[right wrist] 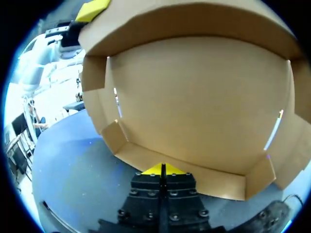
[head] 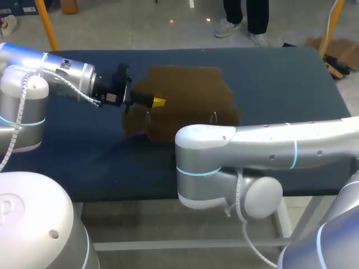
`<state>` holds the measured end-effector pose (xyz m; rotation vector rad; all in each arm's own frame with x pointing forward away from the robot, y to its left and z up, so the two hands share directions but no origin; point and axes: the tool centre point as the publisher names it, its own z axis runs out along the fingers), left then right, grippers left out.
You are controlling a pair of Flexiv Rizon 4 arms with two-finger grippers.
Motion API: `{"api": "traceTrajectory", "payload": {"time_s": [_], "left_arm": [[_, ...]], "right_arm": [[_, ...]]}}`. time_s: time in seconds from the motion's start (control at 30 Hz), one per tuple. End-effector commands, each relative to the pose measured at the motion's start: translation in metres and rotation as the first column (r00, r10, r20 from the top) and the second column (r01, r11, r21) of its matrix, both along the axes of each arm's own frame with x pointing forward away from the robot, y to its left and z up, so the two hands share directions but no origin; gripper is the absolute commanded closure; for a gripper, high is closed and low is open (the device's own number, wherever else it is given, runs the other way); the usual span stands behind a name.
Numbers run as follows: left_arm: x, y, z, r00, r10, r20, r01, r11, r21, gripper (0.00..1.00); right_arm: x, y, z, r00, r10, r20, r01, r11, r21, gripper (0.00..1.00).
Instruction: Assemble the packaging by folding the flat box into shape, placing the metal phone stand inside, and closing the box properly
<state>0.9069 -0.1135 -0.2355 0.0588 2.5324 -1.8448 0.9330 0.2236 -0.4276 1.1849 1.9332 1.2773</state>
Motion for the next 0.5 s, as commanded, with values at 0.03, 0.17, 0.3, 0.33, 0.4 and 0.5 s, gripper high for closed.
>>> {"api": "traceTrajectory", "payload": {"time_s": [0.03, 0.17, 0.3, 0.33, 0.4, 0.5], "left_arm": [[-0.002, 0.0002, -0.0052, 1.0, 0.004, 0.006, -0.004, 1.0, 0.007, 1.0], [-0.0005, -0.0013, -0.0073, 1.0, 0.009, 0.016, -0.009, 1.0, 0.029, 1.0], [0.0007, -0.0033, -0.0091, 1.0, 0.008, 0.022, -0.009, 0.999, 0.047, 1.0], [0.0009, -0.0033, -0.0091, 1.0, 0.008, 0.022, -0.009, 0.999, 0.047, 1.0], [0.0016, -0.0028, -0.0088, 1.0, 0.011, 0.024, -0.012, 0.999, 0.047, 1.0], [0.002, -0.0015, -0.0088, 1.0, 0.014, 0.024, -0.015, 0.999, 0.047, 1.0]], "right_arm": [[-0.0003, 0.0049, -0.003, 1.0, -0.011, 0.002, 0.011, 1.0, -0.005, 1.0], [-0.0003, 0.0049, -0.003, 1.0, -0.011, 0.002, 0.011, 1.0, -0.005, 1.0], [-0.0003, 0.0049, -0.003, 1.0, -0.011, 0.002, 0.011, 1.0, -0.005, 1.0], [-0.0003, 0.0049, -0.003, 1.0, -0.011, 0.002, 0.011, 1.0, -0.005, 1.0], [-0.0003, 0.0049, -0.003, 1.0, -0.011, 0.002, 0.011, 1.0, -0.005, 1.0], [-0.0003, 0.0049, -0.003, 1.0, -0.011, 0.002, 0.011, 1.0, -0.005, 1.0]]}}
